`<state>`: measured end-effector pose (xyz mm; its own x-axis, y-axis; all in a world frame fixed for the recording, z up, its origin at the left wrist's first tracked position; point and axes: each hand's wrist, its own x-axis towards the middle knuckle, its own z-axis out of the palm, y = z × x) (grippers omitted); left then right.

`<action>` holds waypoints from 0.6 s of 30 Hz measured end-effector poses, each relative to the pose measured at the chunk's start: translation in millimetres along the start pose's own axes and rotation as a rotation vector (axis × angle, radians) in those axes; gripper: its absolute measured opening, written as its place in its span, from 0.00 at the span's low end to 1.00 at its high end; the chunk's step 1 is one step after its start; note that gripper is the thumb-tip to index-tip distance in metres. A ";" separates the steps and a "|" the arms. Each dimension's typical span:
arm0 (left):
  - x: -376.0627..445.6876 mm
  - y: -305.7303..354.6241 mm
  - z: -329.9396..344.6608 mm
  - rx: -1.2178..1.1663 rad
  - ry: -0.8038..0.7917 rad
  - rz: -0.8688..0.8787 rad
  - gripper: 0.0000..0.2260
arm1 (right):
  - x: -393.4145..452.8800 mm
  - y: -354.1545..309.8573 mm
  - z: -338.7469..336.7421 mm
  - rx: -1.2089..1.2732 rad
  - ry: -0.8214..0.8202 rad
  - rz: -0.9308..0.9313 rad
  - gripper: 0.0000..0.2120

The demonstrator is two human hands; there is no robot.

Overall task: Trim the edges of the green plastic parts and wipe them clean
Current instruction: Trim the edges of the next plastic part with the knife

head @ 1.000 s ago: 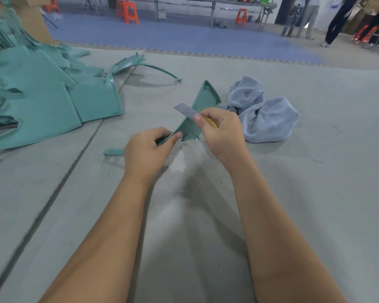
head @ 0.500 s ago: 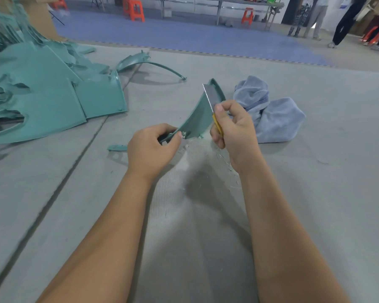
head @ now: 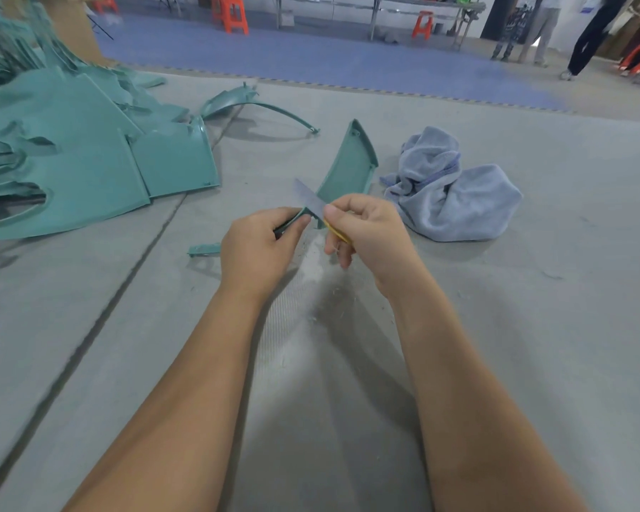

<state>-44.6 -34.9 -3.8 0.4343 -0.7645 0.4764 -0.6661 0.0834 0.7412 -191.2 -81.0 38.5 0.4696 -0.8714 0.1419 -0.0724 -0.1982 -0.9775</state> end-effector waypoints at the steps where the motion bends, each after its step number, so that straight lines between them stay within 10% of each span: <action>1: 0.4 -0.3 0.2 0.001 -0.006 -0.005 0.11 | -0.1 1.1 2.6 -0.011 -0.009 0.004 0.10; 18: -1.2 -3.2 0.6 -0.063 -0.024 -0.038 0.11 | 7.4 6.5 -13.4 0.080 0.362 -0.033 0.09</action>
<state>-43.3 -34.7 -7.0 0.4435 -0.7830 0.4361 -0.6093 0.0934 0.7874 -200.0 -94.8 35.3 0.1274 -0.9703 0.2054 0.0138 -0.2053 -0.9786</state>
